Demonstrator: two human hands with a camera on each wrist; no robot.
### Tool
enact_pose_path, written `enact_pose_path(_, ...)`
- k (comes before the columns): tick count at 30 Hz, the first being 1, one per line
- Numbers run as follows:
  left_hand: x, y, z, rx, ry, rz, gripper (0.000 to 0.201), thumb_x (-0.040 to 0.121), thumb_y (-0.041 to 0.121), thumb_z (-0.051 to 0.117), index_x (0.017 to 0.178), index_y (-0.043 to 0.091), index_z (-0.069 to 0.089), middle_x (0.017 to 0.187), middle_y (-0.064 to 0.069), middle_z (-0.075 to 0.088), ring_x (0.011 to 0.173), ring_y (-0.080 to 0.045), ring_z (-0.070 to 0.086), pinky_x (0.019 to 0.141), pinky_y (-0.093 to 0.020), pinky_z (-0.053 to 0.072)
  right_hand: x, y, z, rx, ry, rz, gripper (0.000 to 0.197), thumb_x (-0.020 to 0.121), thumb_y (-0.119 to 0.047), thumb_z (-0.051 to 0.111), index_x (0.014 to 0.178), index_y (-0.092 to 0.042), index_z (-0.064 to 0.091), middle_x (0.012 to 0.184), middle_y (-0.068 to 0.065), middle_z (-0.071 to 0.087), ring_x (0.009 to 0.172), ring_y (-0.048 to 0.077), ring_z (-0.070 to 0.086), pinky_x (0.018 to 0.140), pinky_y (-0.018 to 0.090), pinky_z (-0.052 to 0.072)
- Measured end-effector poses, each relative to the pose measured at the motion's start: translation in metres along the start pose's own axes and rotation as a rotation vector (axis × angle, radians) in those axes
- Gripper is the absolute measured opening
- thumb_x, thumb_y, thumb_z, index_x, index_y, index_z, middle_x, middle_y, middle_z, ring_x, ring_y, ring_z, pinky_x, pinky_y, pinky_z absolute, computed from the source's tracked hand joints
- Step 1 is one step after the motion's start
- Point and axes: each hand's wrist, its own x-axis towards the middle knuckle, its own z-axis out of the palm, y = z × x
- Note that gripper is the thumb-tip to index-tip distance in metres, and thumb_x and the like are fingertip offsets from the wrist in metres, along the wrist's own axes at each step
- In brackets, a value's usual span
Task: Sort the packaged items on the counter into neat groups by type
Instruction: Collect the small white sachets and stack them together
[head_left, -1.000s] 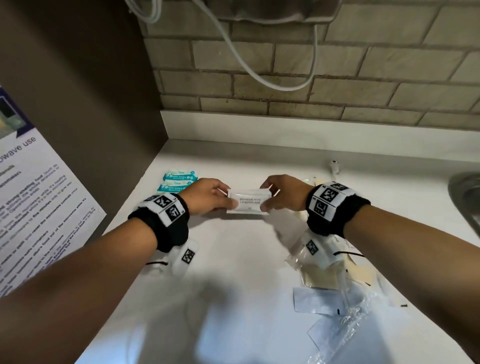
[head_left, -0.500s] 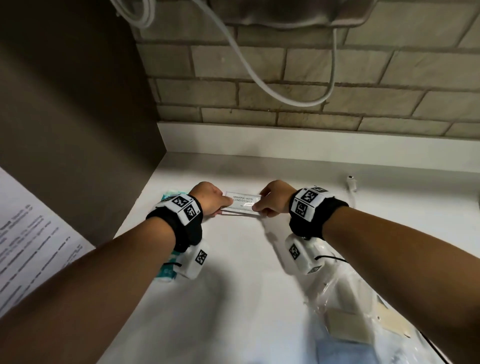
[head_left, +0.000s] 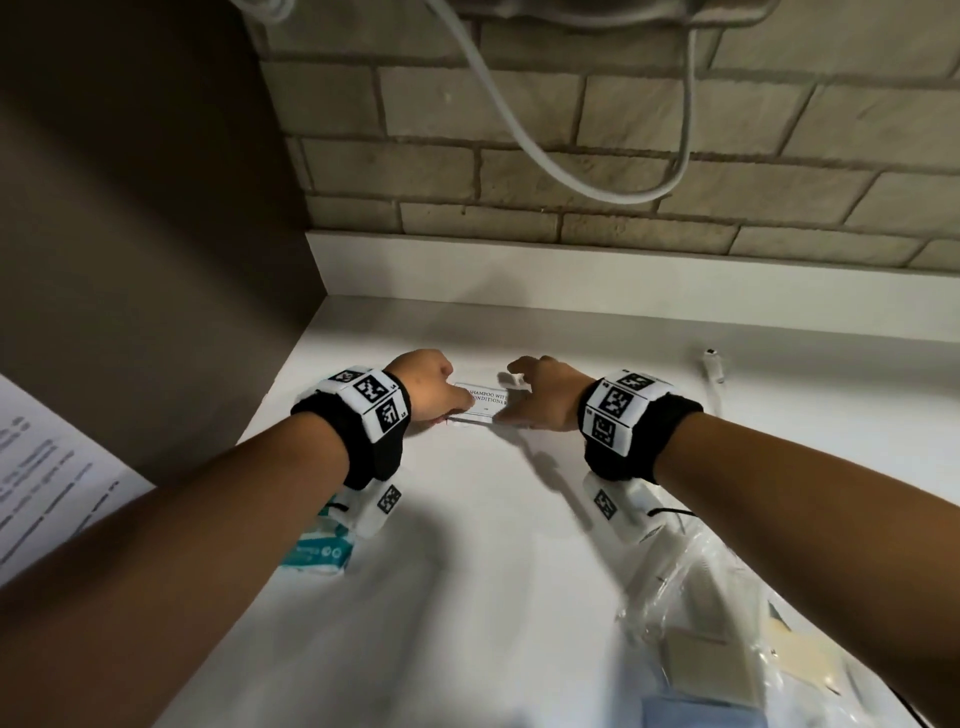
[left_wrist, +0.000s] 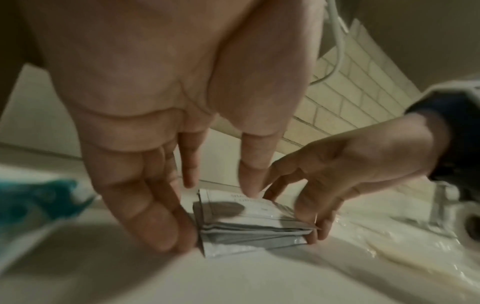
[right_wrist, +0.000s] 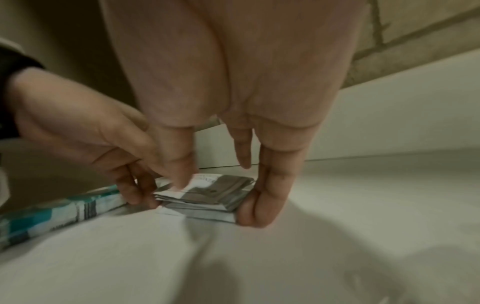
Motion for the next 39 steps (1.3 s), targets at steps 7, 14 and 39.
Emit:
enact_pose_path(7,0.004,0.017,0.001,0.494,-0.093,0.168,0.095,0.058,0.028,0.085,0.142,0.026,0.040,0.132,-0.001,0.049,0.113,-0.026,0.059,0.094,-0.037,0.052,0.011,-0.007,0.008,-0.244,-0.062,-0.051,0.087,0.064,-0.035,0.081,0.139,-0.019,0.040,0.123,0.004,0.049,0.110,0.025,0.057,0.093,0.039,0.052)
enact_pose_path(14,0.005,0.026,0.010,0.629,-0.075,0.229,0.052,0.063,0.020,0.079,0.112,0.021,0.063,0.100,-0.002,0.063,0.087,-0.027,0.065,0.072,-0.031,0.054,0.021,-0.005,0.005,-0.336,-0.055,-0.088,0.052,0.072,-0.030,0.076,0.118,-0.016,0.057,0.102,0.003,0.045,0.088,0.025,0.055,0.077,0.031,0.048)
enact_pose_path(39,0.010,0.017,0.002,0.627,-0.062,0.206,0.089,0.063,0.040,0.085,0.139,0.019,0.045,0.129,-0.005,0.053,0.112,-0.027,0.058,0.096,-0.036,0.049,-0.007,0.004,-0.004,-0.206,-0.006,-0.122,0.077,0.078,-0.028,0.075,0.144,-0.015,0.038,0.133,0.010,0.046,0.117,0.029,0.055,0.096,0.035,0.047)
